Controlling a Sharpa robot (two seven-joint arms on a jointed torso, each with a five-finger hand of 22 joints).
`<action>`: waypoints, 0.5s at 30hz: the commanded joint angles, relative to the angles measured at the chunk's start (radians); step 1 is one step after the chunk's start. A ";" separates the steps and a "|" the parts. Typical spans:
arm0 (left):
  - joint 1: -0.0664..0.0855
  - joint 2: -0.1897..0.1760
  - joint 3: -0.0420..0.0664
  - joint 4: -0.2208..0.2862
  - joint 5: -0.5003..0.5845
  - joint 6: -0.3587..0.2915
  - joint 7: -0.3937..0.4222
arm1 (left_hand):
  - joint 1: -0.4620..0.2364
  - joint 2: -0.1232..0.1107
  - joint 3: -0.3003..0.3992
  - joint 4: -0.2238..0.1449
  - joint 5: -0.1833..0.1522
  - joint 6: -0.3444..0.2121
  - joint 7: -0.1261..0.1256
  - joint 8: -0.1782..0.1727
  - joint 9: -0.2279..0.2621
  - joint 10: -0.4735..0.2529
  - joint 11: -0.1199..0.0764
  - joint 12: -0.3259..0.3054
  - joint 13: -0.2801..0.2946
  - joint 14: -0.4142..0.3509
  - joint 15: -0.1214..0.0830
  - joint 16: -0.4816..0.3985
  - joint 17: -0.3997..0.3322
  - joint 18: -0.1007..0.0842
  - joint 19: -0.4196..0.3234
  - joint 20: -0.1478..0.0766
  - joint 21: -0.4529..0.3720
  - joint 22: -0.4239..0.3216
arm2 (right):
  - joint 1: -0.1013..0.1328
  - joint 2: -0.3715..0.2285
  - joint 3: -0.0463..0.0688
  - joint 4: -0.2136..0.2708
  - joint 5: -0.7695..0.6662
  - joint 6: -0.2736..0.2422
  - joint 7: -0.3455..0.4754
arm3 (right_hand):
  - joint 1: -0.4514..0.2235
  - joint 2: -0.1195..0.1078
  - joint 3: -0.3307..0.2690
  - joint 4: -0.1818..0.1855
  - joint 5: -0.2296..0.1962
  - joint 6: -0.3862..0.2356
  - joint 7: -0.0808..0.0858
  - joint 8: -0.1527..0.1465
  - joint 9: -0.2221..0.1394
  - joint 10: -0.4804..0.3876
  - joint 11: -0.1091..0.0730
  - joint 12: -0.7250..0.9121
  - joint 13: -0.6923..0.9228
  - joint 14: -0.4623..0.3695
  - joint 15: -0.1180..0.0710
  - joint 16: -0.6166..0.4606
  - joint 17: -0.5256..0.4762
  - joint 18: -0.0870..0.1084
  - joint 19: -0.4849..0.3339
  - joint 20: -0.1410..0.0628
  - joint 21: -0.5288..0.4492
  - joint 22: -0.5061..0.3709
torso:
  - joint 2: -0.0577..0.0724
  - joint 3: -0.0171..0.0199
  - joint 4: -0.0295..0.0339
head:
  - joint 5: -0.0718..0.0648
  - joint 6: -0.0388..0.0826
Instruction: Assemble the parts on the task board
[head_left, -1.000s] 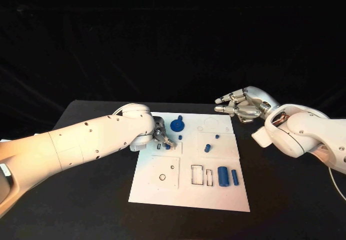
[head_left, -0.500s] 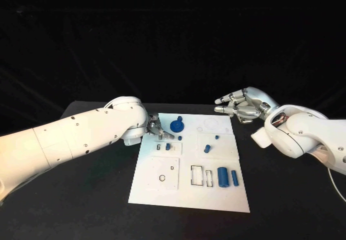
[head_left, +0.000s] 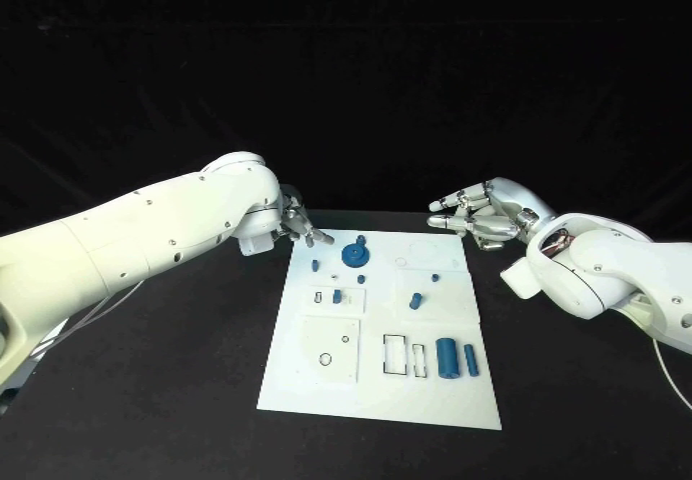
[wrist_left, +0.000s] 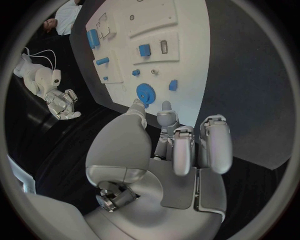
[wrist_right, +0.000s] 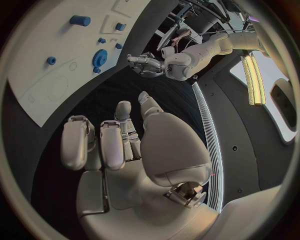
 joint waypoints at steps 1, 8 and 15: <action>0.003 0.030 -0.006 -0.058 -0.024 0.044 0.044 | 0.018 0.000 -0.011 -0.001 0.000 0.016 0.003 -0.007 -0.014 0.000 0.009 0.008 0.001 0.104 0.007 0.002 0.263 0.001 0.028 0.011 -0.009 0.067 | -0.001 0.004 0.000 -0.002 0.002 0.005 0.013 | 0.000 0.010 -0.005 0.001 0.005 -0.005 0.002 0.006 -0.001 -0.008 -0.002 -0.003 -0.001 0.014 0.009 -0.004 -0.002 0.019 -0.004 0.000 -0.007 0.000 | 0.001 -0.0017 -0.0035 | 0.006 0.003; -0.001 0.085 -0.031 -0.169 -0.066 0.065 0.056 | 0.026 0.008 -0.018 0.000 0.000 0.034 0.000 -0.009 -0.029 0.005 0.006 0.012 0.003 0.104 0.006 0.002 0.263 0.002 0.027 0.012 -0.012 0.065 | -0.002 0.009 -0.001 -0.005 0.002 0.009 0.012 | 0.009 0.012 -0.007 -0.001 0.009 -0.005 0.001 0.007 -0.001 -0.008 -0.002 -0.003 -0.005 0.014 0.008 -0.006 -0.003 0.020 -0.004 0.000 -0.008 -0.002 | 0.003 -0.0018 -0.0033 | 0.012 0.003; -0.012 0.110 -0.039 -0.206 -0.061 0.093 0.066 | 0.024 0.019 -0.024 0.001 0.000 0.047 -0.002 -0.009 -0.037 0.010 0.004 0.018 0.008 0.104 0.005 0.002 0.263 0.000 0.030 0.011 -0.007 0.072 | -0.003 0.016 -0.001 -0.008 0.002 0.012 0.010 | 0.011 0.013 -0.007 -0.002 0.009 -0.005 0.001 0.007 -0.001 -0.008 -0.002 -0.003 -0.006 0.014 0.008 -0.006 -0.004 0.020 -0.004 0.000 -0.009 -0.002 | 0.003 -0.0017 -0.0027 | 0.010 0.000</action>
